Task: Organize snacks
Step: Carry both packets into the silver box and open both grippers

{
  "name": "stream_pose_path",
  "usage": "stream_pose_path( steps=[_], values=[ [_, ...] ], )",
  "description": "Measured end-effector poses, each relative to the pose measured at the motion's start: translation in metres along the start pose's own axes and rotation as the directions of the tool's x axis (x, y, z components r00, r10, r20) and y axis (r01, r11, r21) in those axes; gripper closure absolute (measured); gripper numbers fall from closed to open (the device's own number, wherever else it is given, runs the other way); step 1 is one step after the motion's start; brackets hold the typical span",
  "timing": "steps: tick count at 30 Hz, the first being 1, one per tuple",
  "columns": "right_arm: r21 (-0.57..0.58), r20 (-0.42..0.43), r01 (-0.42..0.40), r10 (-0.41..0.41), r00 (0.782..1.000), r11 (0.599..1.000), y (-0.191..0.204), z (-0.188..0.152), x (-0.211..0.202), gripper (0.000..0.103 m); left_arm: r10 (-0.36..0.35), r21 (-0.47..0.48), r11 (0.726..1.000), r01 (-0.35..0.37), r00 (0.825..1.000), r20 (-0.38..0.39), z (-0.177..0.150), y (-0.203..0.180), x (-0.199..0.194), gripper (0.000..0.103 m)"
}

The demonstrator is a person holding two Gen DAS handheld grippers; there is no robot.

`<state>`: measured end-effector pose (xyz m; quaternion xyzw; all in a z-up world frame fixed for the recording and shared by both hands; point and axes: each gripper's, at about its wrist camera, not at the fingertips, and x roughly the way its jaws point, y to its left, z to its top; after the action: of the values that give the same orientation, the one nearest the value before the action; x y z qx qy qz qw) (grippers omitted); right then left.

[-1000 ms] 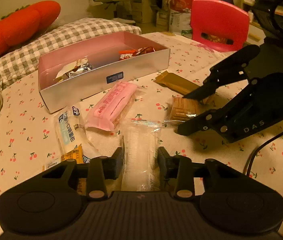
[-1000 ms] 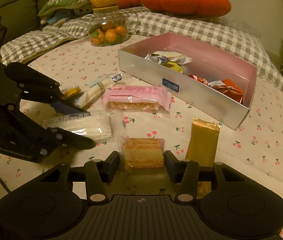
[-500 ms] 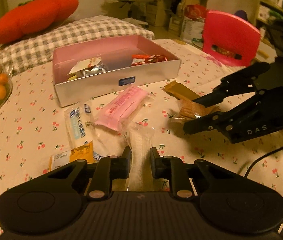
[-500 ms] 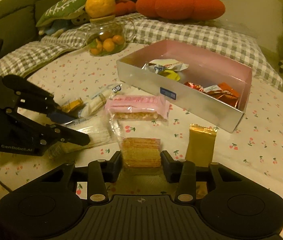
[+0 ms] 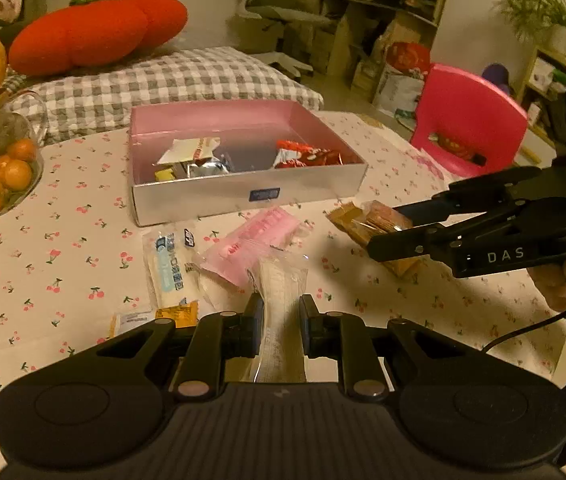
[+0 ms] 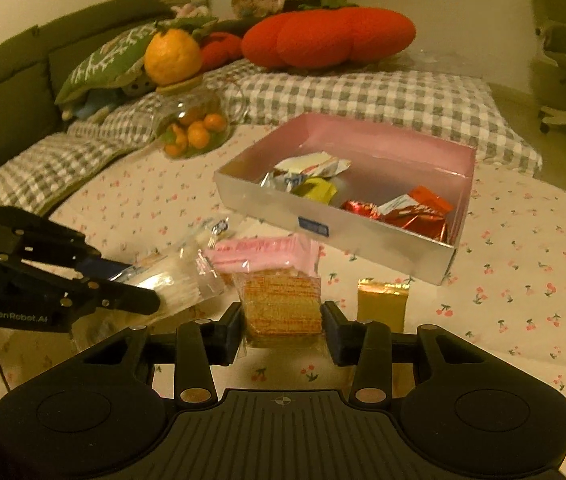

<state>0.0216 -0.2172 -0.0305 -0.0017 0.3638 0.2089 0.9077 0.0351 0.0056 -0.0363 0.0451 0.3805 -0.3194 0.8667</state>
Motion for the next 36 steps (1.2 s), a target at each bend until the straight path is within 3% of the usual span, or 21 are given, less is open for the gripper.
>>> stream_pose_path(
  steps=[36],
  values=[
    [0.136, 0.084, 0.023, -0.035, 0.996, 0.99, -0.011, 0.056, 0.001, 0.062, 0.094, -0.214, 0.974, -0.079, 0.994, 0.059, 0.053, 0.028, 0.0, 0.086]
  ],
)
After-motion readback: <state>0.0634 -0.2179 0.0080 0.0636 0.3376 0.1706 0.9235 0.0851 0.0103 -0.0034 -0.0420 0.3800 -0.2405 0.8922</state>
